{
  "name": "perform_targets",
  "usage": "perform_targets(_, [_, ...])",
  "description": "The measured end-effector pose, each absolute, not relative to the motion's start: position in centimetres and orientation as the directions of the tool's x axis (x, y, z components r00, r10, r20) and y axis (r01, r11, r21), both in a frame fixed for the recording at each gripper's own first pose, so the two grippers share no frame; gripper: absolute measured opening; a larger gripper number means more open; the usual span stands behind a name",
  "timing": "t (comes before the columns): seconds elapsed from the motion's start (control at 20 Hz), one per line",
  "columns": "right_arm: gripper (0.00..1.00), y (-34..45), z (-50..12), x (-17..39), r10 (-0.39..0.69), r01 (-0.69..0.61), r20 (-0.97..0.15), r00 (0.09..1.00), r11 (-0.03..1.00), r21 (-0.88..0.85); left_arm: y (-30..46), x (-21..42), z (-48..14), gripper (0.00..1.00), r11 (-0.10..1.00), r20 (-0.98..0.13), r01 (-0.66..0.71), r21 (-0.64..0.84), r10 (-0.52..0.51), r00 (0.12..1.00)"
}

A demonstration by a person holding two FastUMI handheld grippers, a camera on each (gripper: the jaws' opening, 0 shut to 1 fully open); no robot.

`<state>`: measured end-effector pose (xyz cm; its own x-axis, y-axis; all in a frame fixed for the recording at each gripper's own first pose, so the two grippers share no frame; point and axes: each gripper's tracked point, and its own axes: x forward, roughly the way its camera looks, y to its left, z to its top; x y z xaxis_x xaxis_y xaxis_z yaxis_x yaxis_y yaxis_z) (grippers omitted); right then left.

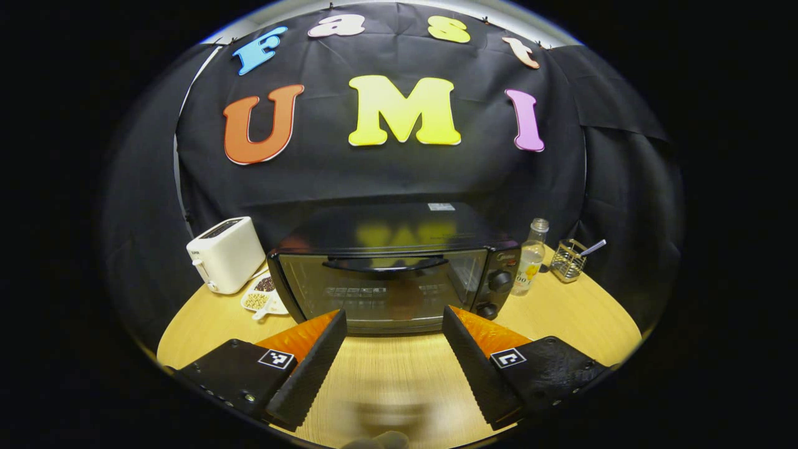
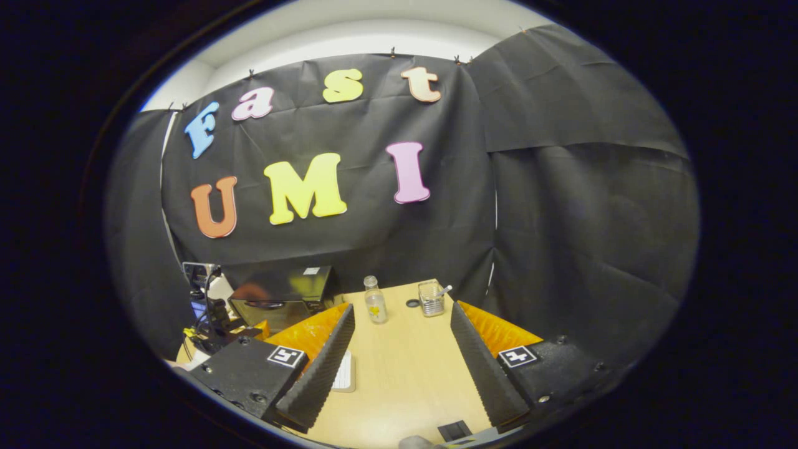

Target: Open the electric oven with the left hand, put the food in, and close the electric oven.

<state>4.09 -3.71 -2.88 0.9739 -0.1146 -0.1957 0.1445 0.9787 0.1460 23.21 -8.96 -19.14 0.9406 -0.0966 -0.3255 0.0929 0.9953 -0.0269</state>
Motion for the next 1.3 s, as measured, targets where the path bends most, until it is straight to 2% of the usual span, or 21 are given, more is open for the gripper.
perform_targets(0.35, [0.96,-3.9,0.1,1.4,-0.028,0.035,-0.079,0.996,0.996,0.087,-9.0,13.4,-7.5,0.98,0.997,-0.165,0.070,-0.043,-0.076,0.983])
perform_targets(0.55, [0.98,-4.7,0.5,-0.8,0.036,-0.034,-0.037,0.999,0.998,0.043,-7.5,5.1,-0.7,1.00,1.000,-0.047,0.000,-0.027,-0.002,0.999])
perform_targets(0.6, [0.98,-4.9,0.3,-1.6,0.055,-0.054,-0.036,0.998,0.998,0.040,-7.2,3.2,0.3,0.98,0.999,-0.031,-0.016,-0.030,0.015,0.999])
perform_targets(1.0, [0.98,-6.0,-2.6,-5.8,0.126,-0.124,-0.046,0.991,0.992,0.032,-5.5,-9.6,1.4,0.98,0.991,-0.012,-0.135,-0.023,0.135,0.991])
perform_targets(1.3, [0.98,-5.8,-2.3,-7.4,0.126,-0.125,-0.024,0.992,0.992,0.034,-5.4,-11.6,1.4,0.98,0.991,-0.034,-0.128,-0.035,0.127,0.991])
